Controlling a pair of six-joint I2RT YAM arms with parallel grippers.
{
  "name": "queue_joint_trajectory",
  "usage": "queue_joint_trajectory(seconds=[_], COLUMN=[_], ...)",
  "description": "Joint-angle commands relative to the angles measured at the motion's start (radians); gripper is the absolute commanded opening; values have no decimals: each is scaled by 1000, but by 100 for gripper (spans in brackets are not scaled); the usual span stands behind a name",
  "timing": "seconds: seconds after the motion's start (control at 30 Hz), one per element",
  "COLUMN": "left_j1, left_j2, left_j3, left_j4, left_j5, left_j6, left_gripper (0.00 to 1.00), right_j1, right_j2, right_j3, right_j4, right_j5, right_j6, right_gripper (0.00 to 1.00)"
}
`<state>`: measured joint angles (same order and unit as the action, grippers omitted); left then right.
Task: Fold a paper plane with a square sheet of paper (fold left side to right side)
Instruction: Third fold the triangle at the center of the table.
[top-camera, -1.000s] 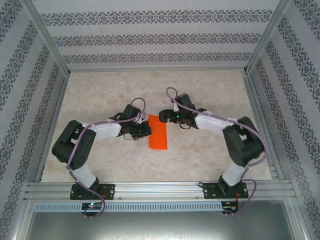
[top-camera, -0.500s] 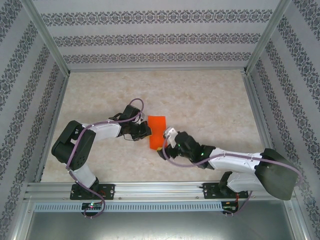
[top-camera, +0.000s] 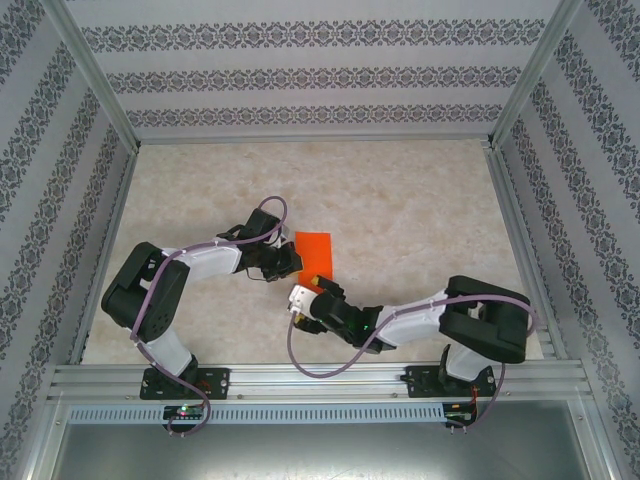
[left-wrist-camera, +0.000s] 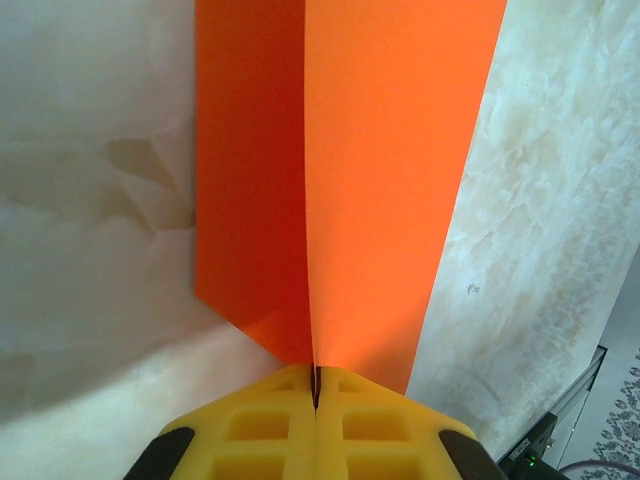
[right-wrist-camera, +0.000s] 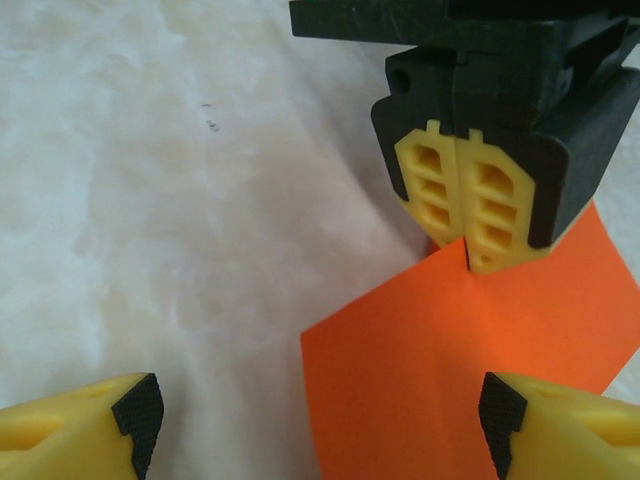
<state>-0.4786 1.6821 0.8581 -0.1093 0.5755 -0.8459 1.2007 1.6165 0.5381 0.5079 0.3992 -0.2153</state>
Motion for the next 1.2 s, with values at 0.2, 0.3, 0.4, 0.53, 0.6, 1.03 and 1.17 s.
queue_joint_trajectory(seconds=[0.2, 0.3, 0.4, 0.53, 0.6, 1.03, 1.17], left_j1=[-13, -12, -13, -12, -14, -8, 12], left_j2=[-21, -16, -14, -13, -12, -86, -125], left_j3=[31, 32, 34, 34, 37, 88, 127], left_j4=[-38, -41, -44, -51, -54, -214, -309], left_j5=[6, 4, 0, -9, -9, -116, -180], left_j6=[16, 20, 22, 29, 33, 164, 235], left_gripper=[0, 0, 0, 0, 0, 45, 54], right_j1=[3, 3, 3, 3, 2, -45, -58], right_j2=[50, 43, 33, 23, 13, -46, -44], right_j3=[61, 53, 60, 59, 55, 43, 49], right_j4=[68, 62, 21, -14, -31, -122, -135], right_j5=[73, 60, 51, 45, 42, -70, -104], right_j6=[-33, -19, -12, -7, -3, 73, 93], right_gripper=[59, 51, 41, 31, 26, 0, 0])
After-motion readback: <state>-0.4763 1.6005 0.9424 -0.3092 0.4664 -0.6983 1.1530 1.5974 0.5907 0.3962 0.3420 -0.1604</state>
